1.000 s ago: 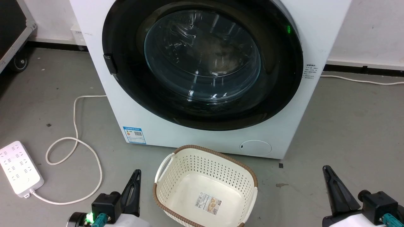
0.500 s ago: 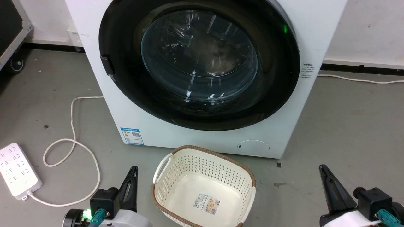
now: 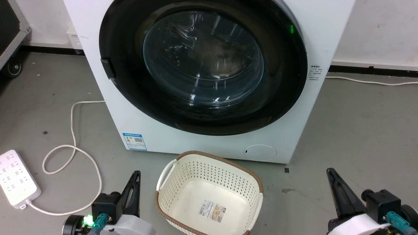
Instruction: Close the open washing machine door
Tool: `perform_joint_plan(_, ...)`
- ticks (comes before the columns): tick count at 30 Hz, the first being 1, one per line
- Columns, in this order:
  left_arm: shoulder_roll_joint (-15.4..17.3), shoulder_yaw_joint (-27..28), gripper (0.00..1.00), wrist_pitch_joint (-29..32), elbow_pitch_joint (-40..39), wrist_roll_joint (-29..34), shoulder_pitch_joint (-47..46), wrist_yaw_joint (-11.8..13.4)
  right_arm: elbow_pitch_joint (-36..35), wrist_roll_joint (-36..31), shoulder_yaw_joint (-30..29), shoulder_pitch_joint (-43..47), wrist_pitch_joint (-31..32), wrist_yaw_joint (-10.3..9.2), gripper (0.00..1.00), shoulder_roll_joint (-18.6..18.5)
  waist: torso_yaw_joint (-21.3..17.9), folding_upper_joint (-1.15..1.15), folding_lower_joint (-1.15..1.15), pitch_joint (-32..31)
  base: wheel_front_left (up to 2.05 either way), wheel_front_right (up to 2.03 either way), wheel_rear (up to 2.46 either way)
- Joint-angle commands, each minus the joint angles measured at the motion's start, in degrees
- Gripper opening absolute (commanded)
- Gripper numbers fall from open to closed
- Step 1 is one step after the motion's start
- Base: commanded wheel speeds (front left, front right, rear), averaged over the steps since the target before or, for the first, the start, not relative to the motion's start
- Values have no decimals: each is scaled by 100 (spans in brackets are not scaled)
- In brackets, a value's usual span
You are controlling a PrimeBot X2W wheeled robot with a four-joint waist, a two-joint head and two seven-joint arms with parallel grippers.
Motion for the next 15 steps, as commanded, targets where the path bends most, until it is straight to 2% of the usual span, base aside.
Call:
perform_joint_plan(1, 3, 30, 0, 25, -47, 55, -68, 34, -28, -37, 13, -91, 28, -4, 0, 23, -3, 0, 0, 0, 0, 0, 0)
perform_joint_plan(15, 4, 97, 0, 189, -156, 139, -92, 93, -38, -87, 74, -164, 193, -4, 0, 27, -57, 0, 0, -3, 0, 0, 0)
